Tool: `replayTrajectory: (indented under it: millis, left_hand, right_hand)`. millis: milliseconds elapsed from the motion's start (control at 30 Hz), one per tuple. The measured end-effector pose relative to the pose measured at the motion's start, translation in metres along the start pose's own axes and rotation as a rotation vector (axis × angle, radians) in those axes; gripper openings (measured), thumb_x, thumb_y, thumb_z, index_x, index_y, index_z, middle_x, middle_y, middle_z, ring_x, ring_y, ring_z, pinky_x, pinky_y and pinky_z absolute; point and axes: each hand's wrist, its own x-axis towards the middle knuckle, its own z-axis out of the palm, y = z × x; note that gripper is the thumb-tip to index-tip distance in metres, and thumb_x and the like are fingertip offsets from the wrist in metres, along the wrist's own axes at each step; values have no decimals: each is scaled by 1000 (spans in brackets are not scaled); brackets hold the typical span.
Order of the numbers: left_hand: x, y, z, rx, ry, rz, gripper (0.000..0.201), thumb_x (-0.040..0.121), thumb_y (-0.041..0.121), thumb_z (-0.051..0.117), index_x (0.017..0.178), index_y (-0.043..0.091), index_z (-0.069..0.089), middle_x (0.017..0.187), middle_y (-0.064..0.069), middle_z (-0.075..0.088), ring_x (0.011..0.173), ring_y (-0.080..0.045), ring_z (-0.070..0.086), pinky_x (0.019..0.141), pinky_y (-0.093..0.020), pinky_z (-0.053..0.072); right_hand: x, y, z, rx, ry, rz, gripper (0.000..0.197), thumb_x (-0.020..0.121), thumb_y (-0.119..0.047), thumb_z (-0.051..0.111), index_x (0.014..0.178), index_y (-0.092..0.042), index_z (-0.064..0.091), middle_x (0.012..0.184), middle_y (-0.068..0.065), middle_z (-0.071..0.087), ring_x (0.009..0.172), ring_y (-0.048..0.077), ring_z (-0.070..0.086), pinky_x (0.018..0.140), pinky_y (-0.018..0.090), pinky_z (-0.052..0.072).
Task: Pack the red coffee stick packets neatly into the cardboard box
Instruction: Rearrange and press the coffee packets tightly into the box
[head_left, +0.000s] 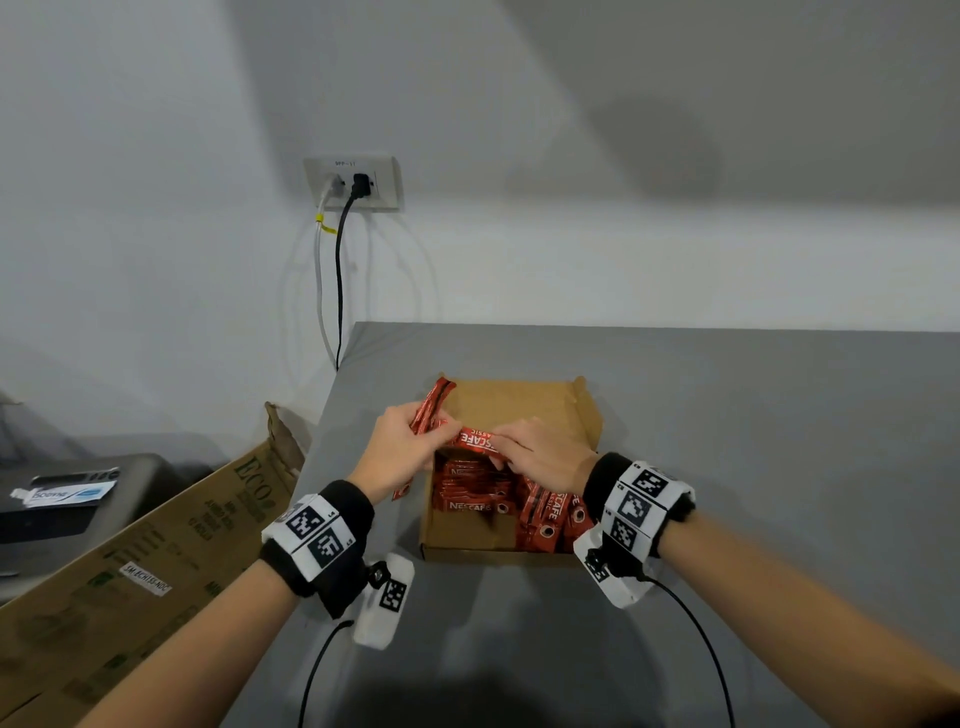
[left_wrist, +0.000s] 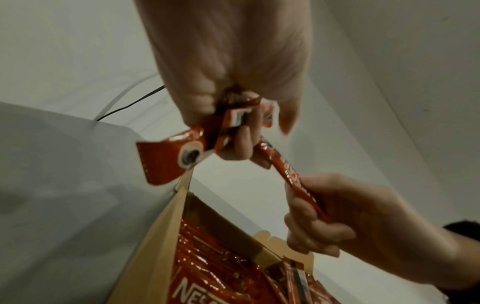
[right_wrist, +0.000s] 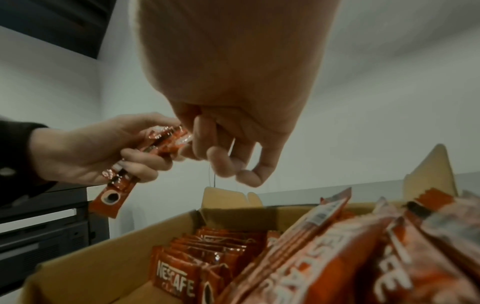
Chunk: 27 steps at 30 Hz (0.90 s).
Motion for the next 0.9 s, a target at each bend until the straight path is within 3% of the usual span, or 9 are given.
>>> replayTrajectory:
  millis: [100, 167, 267, 367, 467, 633, 733, 800, 900]
  left_hand:
    - [1, -5, -2, 126, 94, 45, 13, 87, 16, 65, 78, 7, 64, 48, 11, 55, 41, -1, 48, 45, -14, 40]
    - [0, -8, -3, 80, 187, 42, 13, 89, 16, 62, 80, 7, 64, 47, 10, 53, 38, -2, 45, 43, -16, 39]
    - [-1, -7, 1, -21, 278, 33, 11, 94, 15, 53, 85, 10, 55, 51, 8, 50, 36, -3, 42, 41, -17, 39]
    - [-1, -2, 14, -159, 146, 24, 9, 99, 11, 42, 90, 12, 44, 44, 8, 43, 34, -4, 33, 38, -17, 34]
    - [0, 1, 24, -173, 85, 27, 4, 99, 13, 41, 99, 10, 43, 52, 3, 37, 37, -7, 33, 40, -18, 35]
    - [0, 1, 31, -176, 70, 73, 9, 99, 17, 42, 106, 12, 45, 58, 3, 42, 42, -7, 36, 46, -21, 36]
    - [1, -2, 31, 41, -12, 140, 17, 96, 19, 49, 111, 26, 52, 83, 7, 54, 68, -7, 52, 64, -21, 44]
    - [1, -3, 28, 212, 15, 172, 15, 93, 17, 55, 102, 28, 56, 91, 6, 57, 84, -9, 56, 77, -23, 46]
    - [2, -5, 16, 161, 215, 110, 17, 88, 0, 54, 88, 17, 56, 71, 2, 52, 53, -3, 48, 55, -15, 41]
  right_hand:
    - [1, 6, 1, 61, 107, 22, 14, 100, -19, 36, 102, -17, 50, 82, -7, 56, 58, 1, 47, 56, 14, 38]
    - [2, 12, 0, 134, 252, 43, 30, 96, -16, 46, 124, -16, 39, 86, -4, 55, 64, 5, 51, 63, 20, 43]
    - [4, 11, 2, 161, 279, 66, 32, 93, -29, 51, 121, -14, 43, 87, -7, 56, 77, 5, 54, 72, 20, 44]
    - [8, 2, 11, 156, 279, 13, 27, 96, -29, 46, 114, -11, 55, 98, -4, 62, 86, 6, 57, 75, 10, 43]
    - [14, -9, 15, 190, 461, -42, 18, 95, -22, 49, 103, -10, 60, 93, -4, 62, 84, 5, 57, 74, 5, 42]
    - [16, -12, 16, 231, 552, 83, 22, 95, -33, 49, 89, -14, 59, 76, -5, 61, 68, 5, 58, 66, 17, 49]
    - [14, -17, 17, 280, 558, 23, 12, 96, -24, 49, 94, -15, 55, 76, -7, 59, 64, 3, 56, 58, 13, 47]
    - [14, -17, 15, 235, 575, 2, 10, 95, -21, 51, 96, -13, 56, 74, -9, 57, 62, 2, 52, 57, 11, 44]
    - [11, -8, 9, 30, 490, 4, 19, 92, -27, 55, 102, -14, 63, 78, -10, 54, 64, -1, 45, 58, 12, 38]
